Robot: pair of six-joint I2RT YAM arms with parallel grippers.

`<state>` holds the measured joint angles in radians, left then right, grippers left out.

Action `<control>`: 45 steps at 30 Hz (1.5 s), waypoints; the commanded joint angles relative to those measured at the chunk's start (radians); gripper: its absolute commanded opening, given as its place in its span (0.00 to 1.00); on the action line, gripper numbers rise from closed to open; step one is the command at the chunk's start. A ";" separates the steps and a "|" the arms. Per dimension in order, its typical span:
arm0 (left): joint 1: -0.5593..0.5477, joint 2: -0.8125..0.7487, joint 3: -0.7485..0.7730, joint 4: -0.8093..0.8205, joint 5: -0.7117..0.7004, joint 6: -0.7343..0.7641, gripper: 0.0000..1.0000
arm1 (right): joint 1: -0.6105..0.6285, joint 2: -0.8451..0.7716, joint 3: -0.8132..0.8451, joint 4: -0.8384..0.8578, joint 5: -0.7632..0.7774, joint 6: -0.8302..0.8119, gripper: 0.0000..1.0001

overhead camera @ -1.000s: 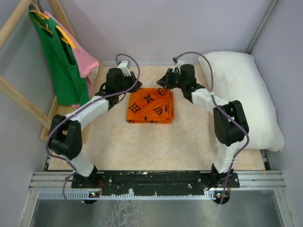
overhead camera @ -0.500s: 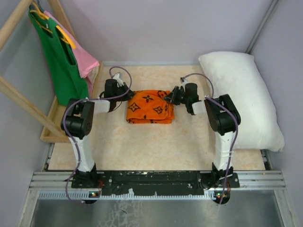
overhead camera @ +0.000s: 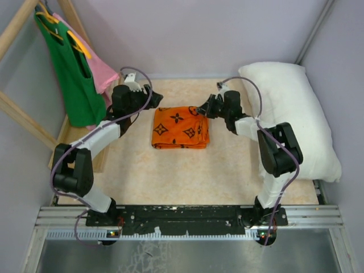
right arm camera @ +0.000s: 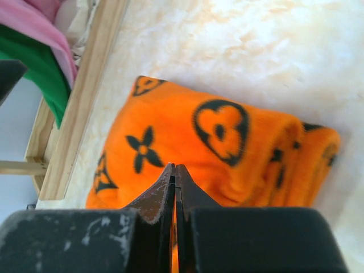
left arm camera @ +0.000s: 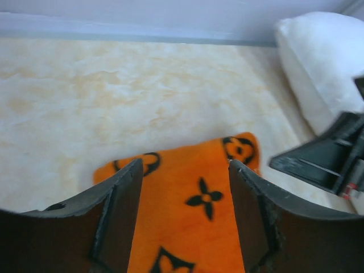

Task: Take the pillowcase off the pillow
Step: Fold the pillowcase at the center of the board.

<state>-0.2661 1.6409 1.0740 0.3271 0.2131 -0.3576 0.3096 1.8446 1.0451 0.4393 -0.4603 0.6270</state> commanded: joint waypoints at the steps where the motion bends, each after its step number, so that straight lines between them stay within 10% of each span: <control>1: -0.077 -0.043 -0.078 0.010 0.065 0.002 0.64 | 0.088 -0.051 0.105 -0.111 0.023 -0.093 0.00; 10: -0.083 0.114 -0.250 0.222 0.173 -0.131 0.14 | 0.080 0.093 -0.010 0.078 -0.077 0.042 0.00; 45: -0.085 -0.024 -0.388 0.137 0.230 -0.128 0.21 | 0.042 -0.116 -0.359 0.359 -0.280 0.135 0.00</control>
<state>-0.3511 1.6707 0.6308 0.5140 0.4568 -0.5243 0.3618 1.8076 0.6449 0.7479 -0.7322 0.7795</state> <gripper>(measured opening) 0.196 0.003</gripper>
